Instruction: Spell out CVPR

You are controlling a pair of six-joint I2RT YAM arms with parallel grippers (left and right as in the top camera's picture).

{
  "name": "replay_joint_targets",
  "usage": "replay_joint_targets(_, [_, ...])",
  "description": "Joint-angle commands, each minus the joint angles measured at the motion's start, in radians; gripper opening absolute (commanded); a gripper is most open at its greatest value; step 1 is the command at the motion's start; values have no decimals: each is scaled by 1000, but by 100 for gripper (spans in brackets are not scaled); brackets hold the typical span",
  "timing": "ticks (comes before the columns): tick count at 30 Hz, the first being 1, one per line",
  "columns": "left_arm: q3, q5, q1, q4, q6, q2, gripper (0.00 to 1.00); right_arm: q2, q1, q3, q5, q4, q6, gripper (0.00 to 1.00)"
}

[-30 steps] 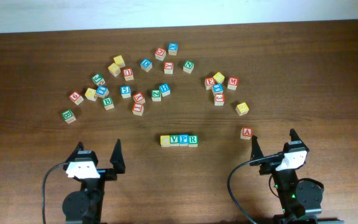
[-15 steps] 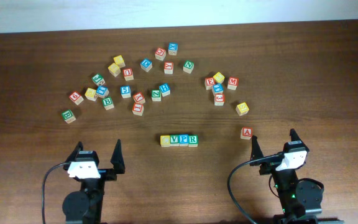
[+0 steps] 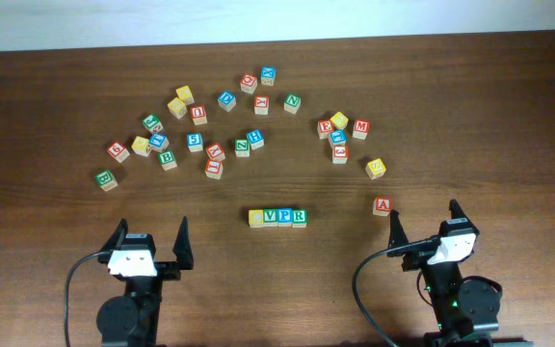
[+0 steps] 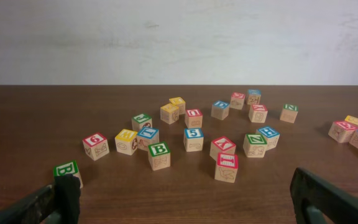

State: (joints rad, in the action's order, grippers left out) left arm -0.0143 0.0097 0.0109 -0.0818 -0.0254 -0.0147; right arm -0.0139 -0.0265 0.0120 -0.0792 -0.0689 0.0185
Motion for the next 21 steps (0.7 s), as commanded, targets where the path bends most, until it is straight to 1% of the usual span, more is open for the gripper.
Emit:
replay_joint_targets(1, [5,-7,1,-2,16,10,99,10,7,-6,-6,-3,-3,99])
replay_joint_targets(17, [5,-6,2,-2,15,10,99,10,7,-6,-6,-3,-4,98])
replay_joint_targets(20, [5,-10,2,-3,-58,10,99,10,7,-6,-6,-3,-3,98])
replay_joint_targets(21, [5,-10,2,-3,-64,10,99,10,7,-6,-6,-3,-4,98])
